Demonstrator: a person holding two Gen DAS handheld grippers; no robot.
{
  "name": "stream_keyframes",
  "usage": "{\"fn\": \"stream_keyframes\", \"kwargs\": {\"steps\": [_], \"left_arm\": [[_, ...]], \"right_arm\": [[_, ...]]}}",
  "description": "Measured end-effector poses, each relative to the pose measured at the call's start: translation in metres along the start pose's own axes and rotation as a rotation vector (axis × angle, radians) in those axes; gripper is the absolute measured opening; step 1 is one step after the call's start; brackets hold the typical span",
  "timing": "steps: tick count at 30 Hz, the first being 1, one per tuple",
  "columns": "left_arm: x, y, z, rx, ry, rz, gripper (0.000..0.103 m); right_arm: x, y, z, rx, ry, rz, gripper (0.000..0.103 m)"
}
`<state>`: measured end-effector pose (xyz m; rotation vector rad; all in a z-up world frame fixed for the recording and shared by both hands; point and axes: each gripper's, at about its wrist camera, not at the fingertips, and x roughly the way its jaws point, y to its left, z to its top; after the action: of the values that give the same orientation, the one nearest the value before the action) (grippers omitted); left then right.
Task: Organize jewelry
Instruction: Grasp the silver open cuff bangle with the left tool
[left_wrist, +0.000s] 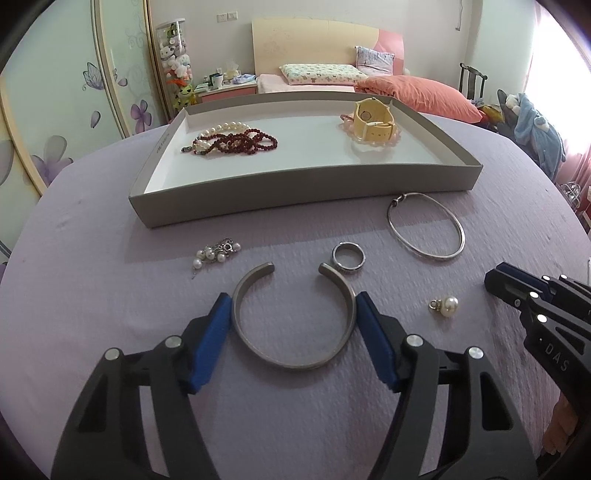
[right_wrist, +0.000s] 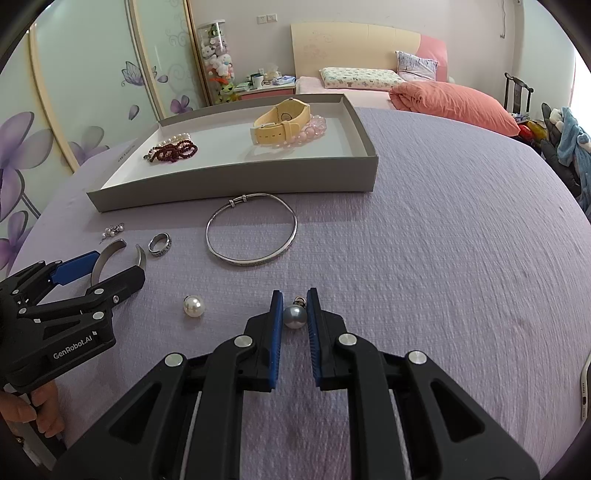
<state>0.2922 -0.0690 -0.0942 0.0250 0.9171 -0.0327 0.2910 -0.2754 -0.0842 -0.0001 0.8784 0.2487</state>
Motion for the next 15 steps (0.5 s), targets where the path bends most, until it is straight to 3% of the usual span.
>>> {"fn": "stream_keyframes", "kwargs": {"steps": [15], "left_arm": [[-0.005, 0.018, -0.004, -0.046, -0.008, -0.010, 0.066]], "right_arm": [[-0.002, 0.002, -0.003, -0.006, 0.000, -0.008, 0.014]]}}
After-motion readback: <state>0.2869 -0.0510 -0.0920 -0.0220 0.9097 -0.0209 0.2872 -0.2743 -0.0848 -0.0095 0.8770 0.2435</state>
